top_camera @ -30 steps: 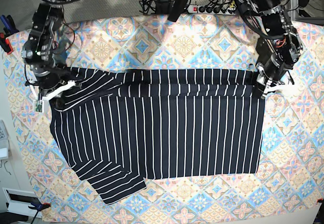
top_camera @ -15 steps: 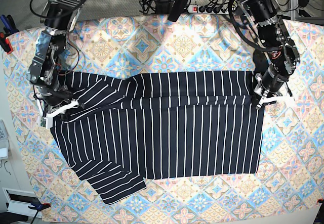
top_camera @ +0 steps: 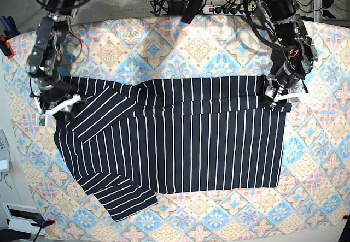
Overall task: Fold the T-shirt properly
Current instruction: 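Reposition both grippers along the folded edge and regrip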
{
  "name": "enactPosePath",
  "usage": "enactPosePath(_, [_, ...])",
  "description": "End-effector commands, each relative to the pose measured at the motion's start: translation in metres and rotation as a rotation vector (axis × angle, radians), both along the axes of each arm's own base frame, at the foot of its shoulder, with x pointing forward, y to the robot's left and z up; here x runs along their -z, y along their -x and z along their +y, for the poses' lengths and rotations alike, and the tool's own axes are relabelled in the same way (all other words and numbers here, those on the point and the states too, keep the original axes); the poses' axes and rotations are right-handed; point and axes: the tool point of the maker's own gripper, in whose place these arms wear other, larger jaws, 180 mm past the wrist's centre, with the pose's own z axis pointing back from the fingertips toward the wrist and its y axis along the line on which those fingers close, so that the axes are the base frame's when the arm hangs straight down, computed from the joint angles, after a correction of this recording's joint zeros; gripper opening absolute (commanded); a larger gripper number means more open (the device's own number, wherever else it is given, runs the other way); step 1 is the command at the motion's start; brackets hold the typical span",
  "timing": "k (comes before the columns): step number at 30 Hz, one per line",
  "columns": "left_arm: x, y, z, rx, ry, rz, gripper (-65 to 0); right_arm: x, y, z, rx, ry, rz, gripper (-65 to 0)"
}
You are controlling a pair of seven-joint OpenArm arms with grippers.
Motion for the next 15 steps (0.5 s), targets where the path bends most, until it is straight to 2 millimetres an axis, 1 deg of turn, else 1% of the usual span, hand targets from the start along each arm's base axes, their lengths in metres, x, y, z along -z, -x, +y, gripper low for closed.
enactPosePath(1, [-0.015,-0.006,0.008,0.002,-0.025,-0.044,-29.3,-0.013,0.0,-0.005,0.0,0.022,-0.04,-43.6])
enactPosePath(2, [-0.02,-0.003,0.009,0.008,-0.04,-0.052,-29.2,-0.011,0.006,-0.005,-0.002,0.027,-0.032,-43.6])
enactPosePath(4, [-0.031,0.006,0.004,0.032,-0.03,-0.073,-29.1,-0.004,0.024,-0.004,-0.009,0.036,0.0,-43.6])
enactPosePath(6, [-0.045,0.014,-0.003,0.052,-0.008,-0.104,-29.3,0.0,0.036,-0.003,-0.016,0.044,0.019,-43.6])
enactPosePath(8, [-0.051,0.025,-0.005,0.06,-0.003,-0.113,-29.3,0.002,0.044,-0.001,-0.02,0.048,0.03,-43.6])
enactPosePath(10, [-0.051,0.035,-0.005,0.055,0.001,-0.104,-29.4,0.001,0.047,-0.001,-0.024,0.053,0.031,-43.6])
enactPosePath(12, [-0.045,0.048,-0.004,0.047,0.012,-0.084,-29.4,0.003,0.051,0.0,-0.027,0.054,0.041,-43.6])
enactPosePath(15, [-0.04,0.063,0.007,0.004,0.012,-0.062,-29.4,0.005,0.053,0.002,-0.029,0.051,0.046,-43.6])
